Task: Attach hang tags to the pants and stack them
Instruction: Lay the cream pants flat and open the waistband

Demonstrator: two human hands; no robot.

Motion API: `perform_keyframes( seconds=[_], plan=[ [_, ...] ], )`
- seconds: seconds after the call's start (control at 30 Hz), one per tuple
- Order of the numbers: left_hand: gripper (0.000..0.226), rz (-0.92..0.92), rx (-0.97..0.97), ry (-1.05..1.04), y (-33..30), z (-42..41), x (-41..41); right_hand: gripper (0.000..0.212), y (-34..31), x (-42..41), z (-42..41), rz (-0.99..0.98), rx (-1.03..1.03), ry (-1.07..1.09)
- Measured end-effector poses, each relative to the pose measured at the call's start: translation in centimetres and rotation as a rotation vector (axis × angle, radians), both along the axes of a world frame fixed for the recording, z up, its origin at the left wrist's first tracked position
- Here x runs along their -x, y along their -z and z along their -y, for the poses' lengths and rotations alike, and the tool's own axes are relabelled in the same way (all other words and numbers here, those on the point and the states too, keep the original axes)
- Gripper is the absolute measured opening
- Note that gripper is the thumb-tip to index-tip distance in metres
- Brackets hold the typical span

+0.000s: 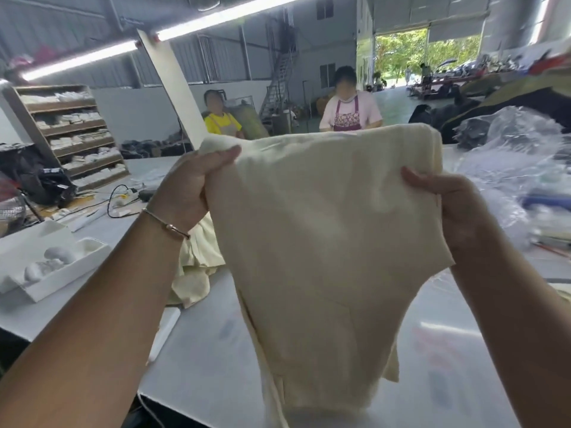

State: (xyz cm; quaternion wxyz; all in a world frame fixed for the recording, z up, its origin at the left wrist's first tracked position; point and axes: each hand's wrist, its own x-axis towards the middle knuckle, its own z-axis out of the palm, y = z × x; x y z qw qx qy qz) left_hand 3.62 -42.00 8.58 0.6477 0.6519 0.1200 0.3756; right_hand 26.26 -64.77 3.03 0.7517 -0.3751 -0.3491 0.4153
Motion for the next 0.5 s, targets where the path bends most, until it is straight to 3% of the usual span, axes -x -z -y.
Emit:
perform_keyframes(
  seconds=[0.1, 0.2, 0.27, 0.33, 0.4, 0.43, 0.5],
  plan=[
    [0.016, -0.213, -0.208, -0.108, -0.6, 0.7, 1.3, 0.026, -0.9, 0.6, 0.6, 0.058, -0.063, 0.029],
    [0.035, -0.597, -0.473, -0.426, -1.8, 0.8, 3.0, 0.026, -1.2, 1.2, 1.1, 0.121, -0.107, 0.015],
    [0.056, -0.608, -0.696, -0.681, -2.5, 1.6, 2.9, 0.025, -1.2, 1.5, 1.5, 0.141, -0.111, -0.021],
    [0.084, -0.504, -0.793, -0.441, -3.0, 4.0, 1.6, 0.025, -1.4, 1.6, 2.1, 0.155, -0.104, -0.048],
    [0.108, -0.561, -0.858, -0.08, -3.1, 6.6, -0.7, 0.025, -1.7, 1.7, 3.0, 0.194, -0.084, -0.055],
    [0.109, -0.637, -0.925, 0.029, -2.9, 7.8, -2.0, 0.027, -1.9, 1.5, 3.7, 0.216, -0.076, -0.058],
    [0.079, -0.758, -1.022, 0.154, -2.2, 9.4, -4.4, 0.03, -1.8, 0.8, 5.5, 0.252, -0.064, -0.055]
  ],
)
